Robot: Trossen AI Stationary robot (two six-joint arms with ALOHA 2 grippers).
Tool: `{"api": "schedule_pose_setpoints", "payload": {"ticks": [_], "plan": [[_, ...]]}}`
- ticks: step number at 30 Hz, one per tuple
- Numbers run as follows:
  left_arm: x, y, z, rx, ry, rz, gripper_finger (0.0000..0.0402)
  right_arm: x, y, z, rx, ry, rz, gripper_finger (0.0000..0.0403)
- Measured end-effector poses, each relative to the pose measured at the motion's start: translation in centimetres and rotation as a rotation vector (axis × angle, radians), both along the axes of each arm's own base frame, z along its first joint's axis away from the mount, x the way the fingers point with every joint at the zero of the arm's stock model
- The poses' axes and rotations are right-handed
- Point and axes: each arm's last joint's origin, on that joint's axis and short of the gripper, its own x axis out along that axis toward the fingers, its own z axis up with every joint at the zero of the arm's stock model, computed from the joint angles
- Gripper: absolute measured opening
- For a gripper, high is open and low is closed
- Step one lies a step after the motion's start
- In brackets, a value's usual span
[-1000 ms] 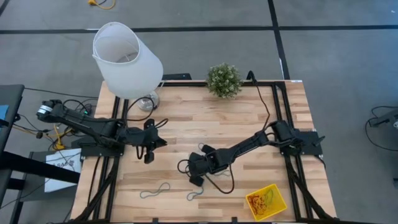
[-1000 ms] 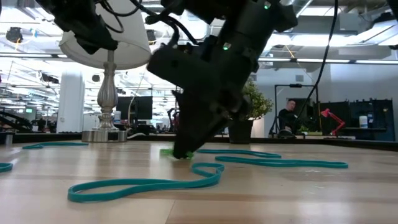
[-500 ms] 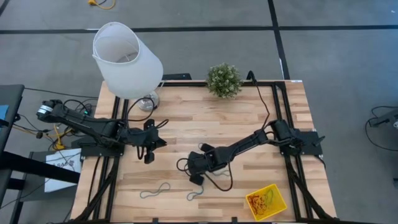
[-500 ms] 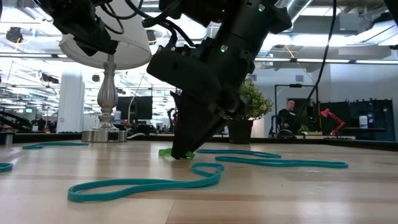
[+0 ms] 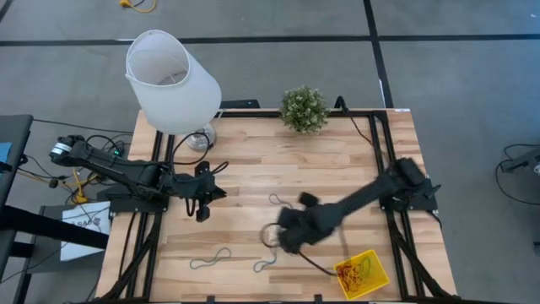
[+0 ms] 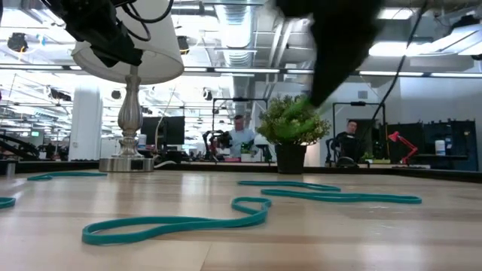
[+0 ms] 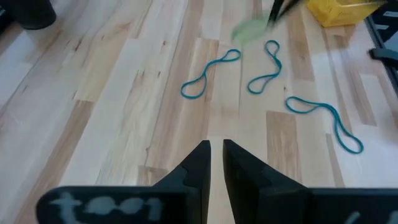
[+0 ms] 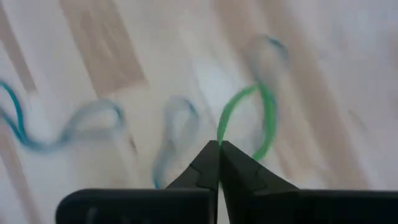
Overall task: Pick and place rubber bands into bin
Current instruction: Put the green rubber band into the yellow basket
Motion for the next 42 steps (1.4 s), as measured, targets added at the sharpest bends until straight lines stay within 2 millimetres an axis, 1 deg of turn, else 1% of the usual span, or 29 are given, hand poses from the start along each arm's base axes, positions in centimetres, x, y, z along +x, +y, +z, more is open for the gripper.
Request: {"api": "schedule_pose_setpoints", "payload": {"ticks": [2, 4, 7, 9, 12, 15, 17, 19, 22, 24, 26, 29, 33, 35, 37, 42], "plan": [[0.0, 0.0, 0.0, 0.008, 0.002, 0.009, 0.0031, -2.8, 0.9, 2.4, -0.014, -0.012, -0.091, 0.0002], [0.0, 0.0, 0.0, 0.009, 0.000, 0.010, 0.0031, -5.9, 1.8, 4.6, 0.011, -0.020, -0.192, 0.0001], [0.0, 0.0, 0.0, 0.008, -0.002, 0.010, 0.0031, -9.8, 3.8, 6.5, 0.129, -0.019, -0.334, 0.0001], [0.0, 0.0, 0.0, 0.008, -0.002, 0.010, 0.0031, -11.9, 5.3, 6.9, 0.215, 0.025, -0.416, 0.0001], [0.0, 0.0, 0.0, 0.008, -0.003, 0.010, 0.0031, -14.6, 7.3, 6.6, 0.291, 0.199, -0.539, 0.0001], [0.0, 0.0, 0.0, 0.008, -0.006, 0.012, 0.0031, -16.3, 9.4, 5.8, 0.359, 0.392, -0.601, 0.0001], [0.1, 0.0, 0.1, 0.006, -0.012, 0.013, 0.0031, -17.2, 10.5, 5.3, 0.375, 0.449, -0.617, 0.0001], [0.1, 0.0, 0.1, 0.000, -0.012, 0.018, 0.0031, -17.7, 11.4, 4.9, 0.374, 0.430, -0.601, 0.0000], [0.1, 0.0, 0.1, -0.012, -0.014, 0.026, 0.0031, -18.2, 12.6, 3.5, 0.362, 0.420, -0.585, 0.0000], [0.1, 0.0, 0.1, -0.028, -0.014, 0.030, 0.0031, -18.2, 13.0, 2.3, 0.374, 0.446, -0.565, 0.0000], [0.1, 0.0, 0.1, -0.035, -0.013, 0.028, 0.0031, -18.0, 13.1, 1.1, 0.400, 0.432, -0.549, 0.0000], [0.1, 0.0, 0.1, -0.035, -0.011, 0.029, 0.0031, -17.2, 12.8, -0.5, 0.455, 0.419, -0.519, 0.0000], [0.0, 0.0, 0.0, -0.038, -0.009, 0.026, 0.0031, -17.3, 11.5, -2.4, 0.428, 0.526, -0.576, 0.0000], [0.0, 0.0, 0.0, -0.043, -0.006, 0.013, 0.0031, -17.3, 10.9, -2.8, 0.394, 0.538, -0.599, 0.0002], [0.0, -0.1, 0.0, -0.042, -0.002, 0.010, 0.0031, -17.0, 10.6, -2.9, 0.398, 0.537, -0.582, 0.0011], [0.0, 0.0, -0.1, -0.040, 0.006, 0.011, 0.0031, -15.7, 10.5, -3.0, 0.462, 0.509, -0.515, 0.0058]]}}
